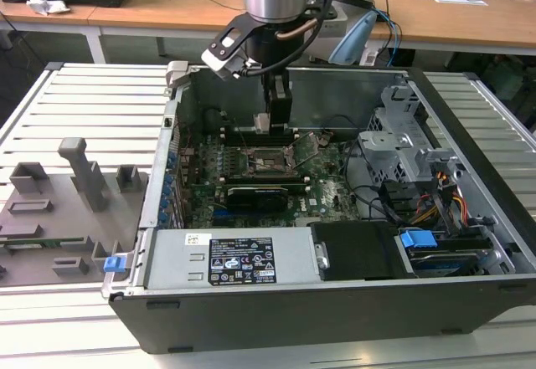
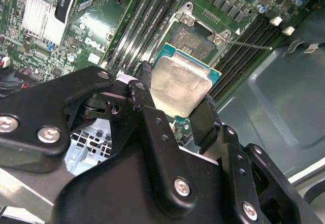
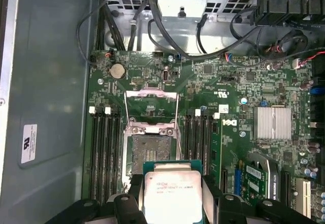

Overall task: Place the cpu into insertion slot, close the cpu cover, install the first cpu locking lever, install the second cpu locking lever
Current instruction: 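Place the cpu into insertion slot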

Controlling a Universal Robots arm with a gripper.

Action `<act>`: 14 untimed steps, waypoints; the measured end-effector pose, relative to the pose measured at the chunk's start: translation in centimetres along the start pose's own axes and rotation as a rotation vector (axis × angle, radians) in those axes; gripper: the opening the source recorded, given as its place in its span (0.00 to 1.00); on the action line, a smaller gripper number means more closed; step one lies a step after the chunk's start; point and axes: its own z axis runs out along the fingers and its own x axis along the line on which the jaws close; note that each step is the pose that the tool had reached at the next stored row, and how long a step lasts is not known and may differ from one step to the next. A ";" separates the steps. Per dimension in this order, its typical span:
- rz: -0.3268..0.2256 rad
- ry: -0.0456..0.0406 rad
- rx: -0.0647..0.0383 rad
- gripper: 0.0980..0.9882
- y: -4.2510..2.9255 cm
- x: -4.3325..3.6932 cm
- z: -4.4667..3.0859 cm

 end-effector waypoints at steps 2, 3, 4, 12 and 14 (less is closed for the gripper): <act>0.000 0.0000 0.000 0.50 0.00 0.00 0.05; 0.000 0.0001 0.000 0.50 0.00 0.00 0.07; 0.000 0.0001 0.000 0.50 0.00 0.00 0.10; 0.000 0.0001 0.000 0.50 -0.02 0.00 0.31; 0.000 0.0000 0.000 0.50 -0.03 0.00 0.35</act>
